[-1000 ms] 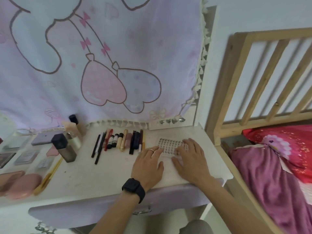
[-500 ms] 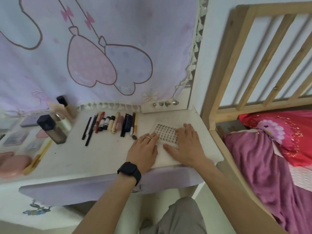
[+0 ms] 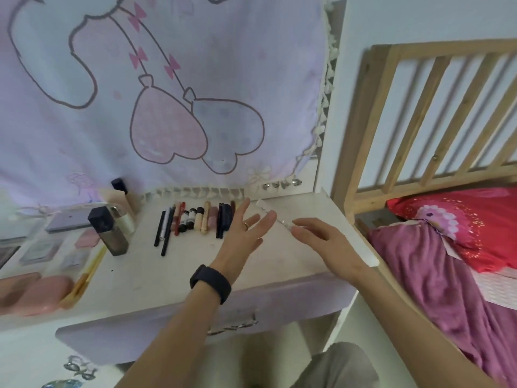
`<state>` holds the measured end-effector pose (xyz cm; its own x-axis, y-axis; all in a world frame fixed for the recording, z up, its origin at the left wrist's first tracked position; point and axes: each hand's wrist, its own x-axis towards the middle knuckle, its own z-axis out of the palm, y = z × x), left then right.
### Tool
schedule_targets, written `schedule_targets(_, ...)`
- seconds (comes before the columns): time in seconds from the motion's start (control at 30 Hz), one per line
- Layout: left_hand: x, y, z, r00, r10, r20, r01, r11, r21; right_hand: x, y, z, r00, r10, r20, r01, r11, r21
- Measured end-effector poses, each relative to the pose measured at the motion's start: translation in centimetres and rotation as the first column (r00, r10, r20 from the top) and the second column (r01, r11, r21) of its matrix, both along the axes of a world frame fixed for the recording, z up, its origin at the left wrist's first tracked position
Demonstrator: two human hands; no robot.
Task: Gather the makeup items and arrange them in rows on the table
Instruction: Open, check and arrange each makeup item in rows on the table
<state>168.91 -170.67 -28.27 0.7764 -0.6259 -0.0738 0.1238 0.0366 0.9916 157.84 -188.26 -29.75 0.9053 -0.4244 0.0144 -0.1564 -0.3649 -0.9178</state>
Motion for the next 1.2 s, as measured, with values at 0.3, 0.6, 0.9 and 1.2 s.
schedule_targets(0.3, 0.3, 3.2, 1.1, 0.988, 0.114, -0.099, -0.133, 0.968, -0.213, 1.4, 4.9, 3.2, 0.993, 0.109, 0.047, -0.107, 0.993, -0.041)
schedule_targets(0.6, 2.4, 7.8, 0.1, 0.949, 0.273, -0.157, -0.311, 0.898, -0.312, 6.5, 9.7, 5.8, 0.984, 0.143, 0.108, -0.113, 0.963, -0.245)
schedule_targets(0.9, 5.2, 11.2, 0.4, 0.916, 0.291, -0.276, -0.384, 0.839, -0.387, 9.7, 12.4, 7.1, 0.982, 0.143, 0.122, -0.107, 0.959, -0.262)
schedule_targets(1.2, 4.5, 12.4, -0.7, 0.943, 0.055, -0.327, -0.208, 0.866, -0.455, 8.9, 11.0, 3.5, 0.989, -0.042, 0.142, 0.023, 0.991, 0.13)
